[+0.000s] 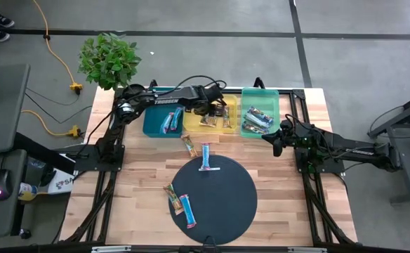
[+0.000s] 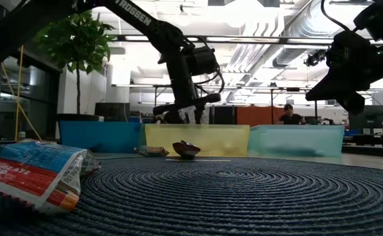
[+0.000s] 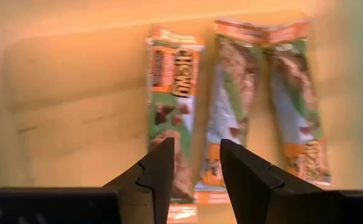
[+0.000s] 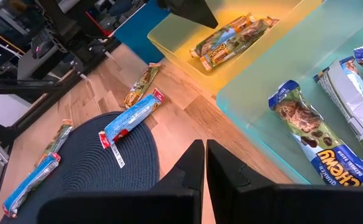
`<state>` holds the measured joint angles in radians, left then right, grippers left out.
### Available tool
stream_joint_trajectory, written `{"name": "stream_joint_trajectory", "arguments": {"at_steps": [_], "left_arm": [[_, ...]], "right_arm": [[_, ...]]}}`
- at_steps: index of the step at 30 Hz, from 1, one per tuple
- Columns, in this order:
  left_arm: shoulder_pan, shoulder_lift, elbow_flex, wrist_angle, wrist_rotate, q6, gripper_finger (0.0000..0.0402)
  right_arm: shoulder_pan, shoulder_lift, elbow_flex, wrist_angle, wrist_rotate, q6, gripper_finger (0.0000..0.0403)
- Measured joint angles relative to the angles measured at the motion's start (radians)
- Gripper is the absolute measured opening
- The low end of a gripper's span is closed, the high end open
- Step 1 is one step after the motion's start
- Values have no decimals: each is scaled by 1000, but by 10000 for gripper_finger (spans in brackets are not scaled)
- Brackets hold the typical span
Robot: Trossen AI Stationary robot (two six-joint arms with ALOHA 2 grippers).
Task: Pick and place Granola Bars by type
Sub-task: Put the orange granola bar into the yellow bin
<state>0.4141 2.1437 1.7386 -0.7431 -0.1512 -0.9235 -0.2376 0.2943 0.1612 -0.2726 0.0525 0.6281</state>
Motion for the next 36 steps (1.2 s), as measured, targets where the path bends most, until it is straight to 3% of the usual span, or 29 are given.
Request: {"name": "stream_joint_trajectory", "arguments": {"at_steps": [7, 17, 23, 30, 36], "left_arm": [[-2, -47, -1, 87, 58, 122, 126], [-20, -267, 0, 86, 62, 338, 126], [-113, -417, 0, -95, -38, 373, 126], [-289, -503, 0, -407, -242, 224, 126], [-456, -515, 0, -516, -279, 187, 126]], "right_arm": [[0, 0, 0, 0, 0, 0, 0], [0, 0, 0, 0, 0, 0, 0], [0, 0, 0, 0, 0, 0, 0], [0, 0, 0, 0, 0, 0, 0], [0, 0, 0, 0, 0, 0, 0]]}}
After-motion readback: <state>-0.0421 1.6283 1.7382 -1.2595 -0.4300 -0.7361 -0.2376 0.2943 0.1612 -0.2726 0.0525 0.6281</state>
